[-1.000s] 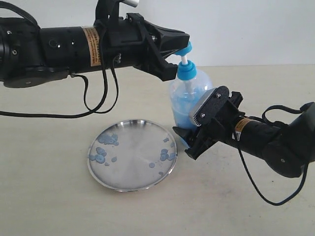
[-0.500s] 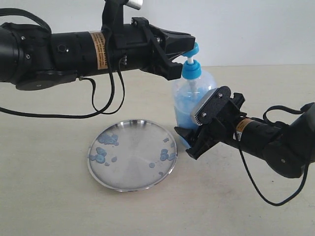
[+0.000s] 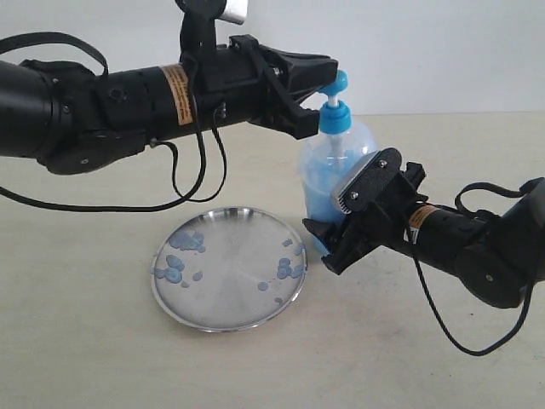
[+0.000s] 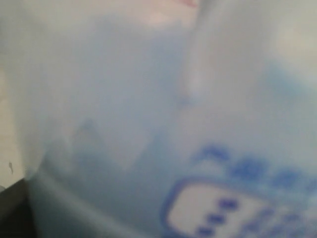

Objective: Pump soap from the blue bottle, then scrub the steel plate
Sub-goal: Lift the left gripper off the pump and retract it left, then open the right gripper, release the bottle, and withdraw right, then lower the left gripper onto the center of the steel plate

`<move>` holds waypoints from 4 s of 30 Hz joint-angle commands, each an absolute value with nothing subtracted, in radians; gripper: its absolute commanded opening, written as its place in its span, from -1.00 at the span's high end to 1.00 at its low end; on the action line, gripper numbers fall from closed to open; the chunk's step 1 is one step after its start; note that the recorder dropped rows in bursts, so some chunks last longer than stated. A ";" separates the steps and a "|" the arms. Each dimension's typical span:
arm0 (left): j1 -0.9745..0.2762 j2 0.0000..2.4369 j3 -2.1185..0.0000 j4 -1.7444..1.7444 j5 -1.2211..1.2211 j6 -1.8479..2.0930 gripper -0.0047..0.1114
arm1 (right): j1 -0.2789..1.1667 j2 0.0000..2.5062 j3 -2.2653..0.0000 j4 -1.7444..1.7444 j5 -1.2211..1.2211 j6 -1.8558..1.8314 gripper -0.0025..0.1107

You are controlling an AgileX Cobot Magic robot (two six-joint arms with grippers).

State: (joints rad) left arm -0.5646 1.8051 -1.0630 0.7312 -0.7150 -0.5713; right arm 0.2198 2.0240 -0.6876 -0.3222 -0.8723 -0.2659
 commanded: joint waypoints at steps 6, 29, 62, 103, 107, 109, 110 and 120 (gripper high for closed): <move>-0.566 1.704 -1.015 0.341 -0.714 -0.246 0.84 | 0.219 2.046 -0.671 -0.343 -0.762 -0.180 0.96; -0.568 1.083 -0.307 -0.154 -0.905 0.110 0.84 | 0.219 2.046 -0.671 -0.291 -0.796 -0.070 -0.86; -0.568 0.306 -0.269 -1.568 -0.766 1.365 0.84 | 0.219 0.820 -0.671 -0.082 0.483 0.177 0.63; -0.568 1.410 -0.946 -1.744 -0.254 1.707 0.84 | 0.219 0.419 0.000 0.272 0.296 0.440 0.91; -0.568 1.576 -0.936 -1.744 -0.096 1.567 0.84 | 0.219 0.419 0.000 0.272 0.296 0.440 0.91; -0.568 1.606 -0.910 -1.744 0.000 1.506 0.84 | 0.219 0.419 0.000 0.272 0.296 0.439 0.91; -0.568 1.612 -0.894 -1.744 0.037 1.473 0.84 | 0.219 0.419 0.000 0.272 0.296 0.439 0.91; -0.568 1.606 -0.776 -1.301 0.739 1.338 0.84 | 0.219 0.419 0.000 0.272 0.296 0.439 0.91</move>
State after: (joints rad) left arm -0.5665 1.6152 -0.7884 -1.5576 0.5267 1.3615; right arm 0.2198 0.4143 0.0011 0.2698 0.2964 0.4458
